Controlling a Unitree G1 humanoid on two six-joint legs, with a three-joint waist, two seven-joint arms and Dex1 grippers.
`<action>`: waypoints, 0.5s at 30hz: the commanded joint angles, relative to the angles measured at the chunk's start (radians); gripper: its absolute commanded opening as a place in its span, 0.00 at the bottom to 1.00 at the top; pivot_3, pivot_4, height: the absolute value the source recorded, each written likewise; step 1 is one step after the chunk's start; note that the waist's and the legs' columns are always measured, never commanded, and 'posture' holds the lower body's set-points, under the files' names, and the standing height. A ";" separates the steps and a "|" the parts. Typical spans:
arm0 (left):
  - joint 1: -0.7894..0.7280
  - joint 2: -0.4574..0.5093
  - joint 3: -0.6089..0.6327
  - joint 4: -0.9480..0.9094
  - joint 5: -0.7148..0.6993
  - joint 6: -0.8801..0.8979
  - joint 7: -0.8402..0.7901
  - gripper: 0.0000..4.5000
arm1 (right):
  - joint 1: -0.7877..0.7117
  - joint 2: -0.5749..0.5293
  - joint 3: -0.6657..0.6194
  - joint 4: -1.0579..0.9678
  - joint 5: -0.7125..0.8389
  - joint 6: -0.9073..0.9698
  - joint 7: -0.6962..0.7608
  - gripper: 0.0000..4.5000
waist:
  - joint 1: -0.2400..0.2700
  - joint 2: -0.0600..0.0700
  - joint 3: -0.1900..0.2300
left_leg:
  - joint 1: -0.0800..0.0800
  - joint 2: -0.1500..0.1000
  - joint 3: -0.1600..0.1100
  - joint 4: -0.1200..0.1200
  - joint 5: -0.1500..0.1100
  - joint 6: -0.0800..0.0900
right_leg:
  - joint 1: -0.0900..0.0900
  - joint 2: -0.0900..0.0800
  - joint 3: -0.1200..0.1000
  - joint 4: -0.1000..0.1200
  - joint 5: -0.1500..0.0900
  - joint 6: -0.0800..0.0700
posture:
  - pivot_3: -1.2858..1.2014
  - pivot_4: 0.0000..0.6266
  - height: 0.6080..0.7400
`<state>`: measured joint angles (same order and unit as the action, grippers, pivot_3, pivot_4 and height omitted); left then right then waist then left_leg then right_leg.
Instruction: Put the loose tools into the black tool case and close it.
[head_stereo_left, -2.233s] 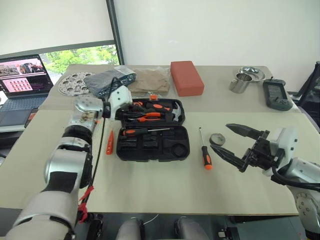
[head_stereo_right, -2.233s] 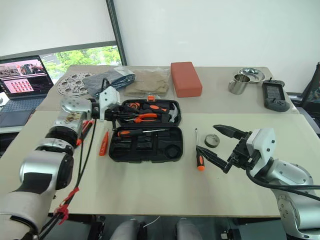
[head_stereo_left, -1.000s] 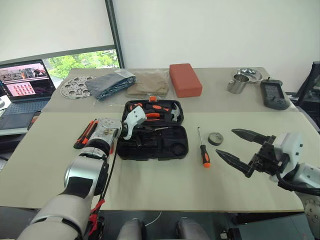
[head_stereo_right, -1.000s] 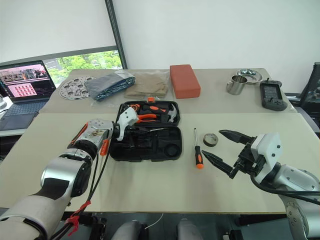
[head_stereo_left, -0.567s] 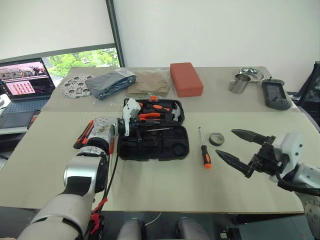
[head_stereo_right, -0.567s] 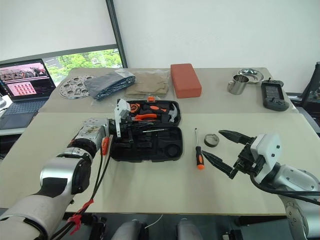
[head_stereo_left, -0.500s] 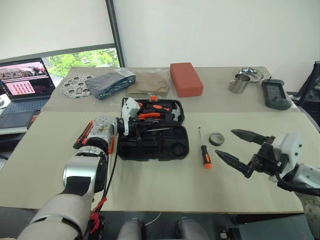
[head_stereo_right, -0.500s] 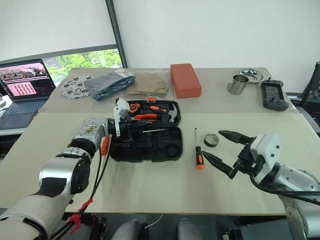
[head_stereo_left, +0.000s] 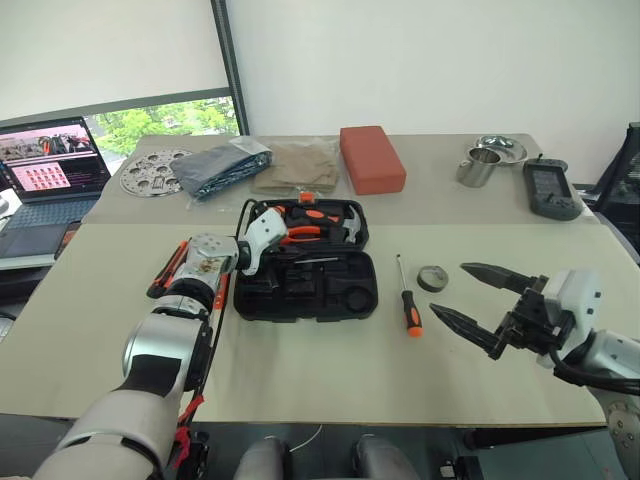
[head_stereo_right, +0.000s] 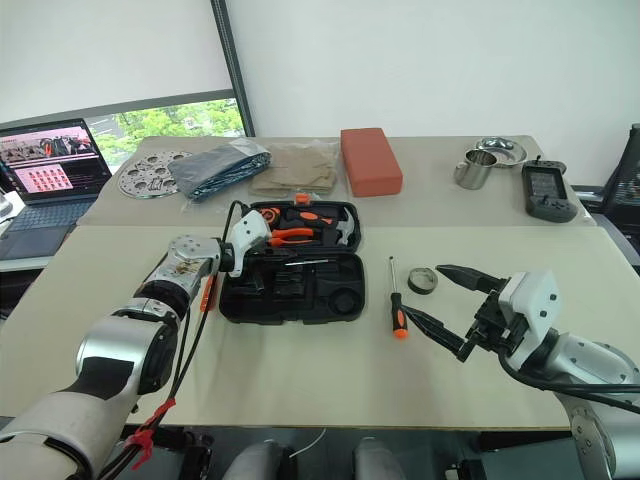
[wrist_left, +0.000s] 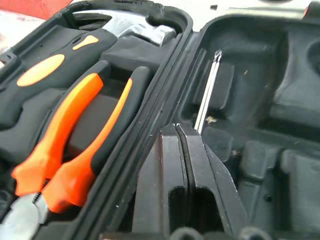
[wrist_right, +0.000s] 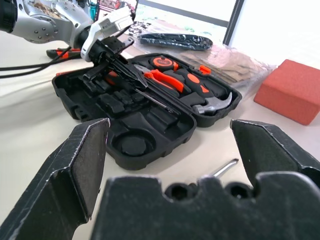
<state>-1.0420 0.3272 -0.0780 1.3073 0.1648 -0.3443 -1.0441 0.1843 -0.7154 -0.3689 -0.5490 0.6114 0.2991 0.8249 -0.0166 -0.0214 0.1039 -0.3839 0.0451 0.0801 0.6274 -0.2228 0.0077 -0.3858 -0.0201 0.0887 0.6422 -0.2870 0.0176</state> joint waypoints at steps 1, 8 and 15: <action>0.015 0.025 -0.078 0.017 0.097 -0.019 0.071 0.01 | 0.019 -0.014 -0.034 -0.039 0.006 0.015 -0.011 1.00 | -0.001 0.000 0.000 | 0.000 0.000 0.000 0.000 0.000 0.000 | 0.000 0.000 0.000 0.000 0.000 0.000 | 0.52 0.24 1.00; 0.020 0.019 -0.135 0.025 0.147 -0.044 0.128 0.01 | 0.040 -0.015 -0.041 -0.048 0.005 0.013 -0.009 1.00 | -0.008 0.000 0.000 | 0.005 0.000 0.001 0.000 0.000 0.000 | 0.008 0.001 0.003 0.001 0.000 0.001 | 0.52 0.24 1.00; -0.016 0.007 0.003 0.013 0.001 -0.028 0.082 0.01 | 0.042 -0.013 -0.017 -0.060 -0.016 0.066 -0.068 1.00 | -0.011 -0.001 0.000 | 0.012 0.000 0.001 -0.001 0.000 0.000 | 0.013 0.001 0.002 0.000 -0.001 0.001 | 0.52 0.24 1.00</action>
<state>-1.0468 0.3223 -0.1284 1.3146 0.2220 -0.3951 -0.9448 0.2410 -0.7203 -0.3789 -0.5703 0.6090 0.3406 0.7965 -0.0273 -0.0219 0.1043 -0.3719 0.0453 0.0808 0.6269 -0.2229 0.0075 -0.3739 -0.0195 0.0913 0.6428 -0.2877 0.0186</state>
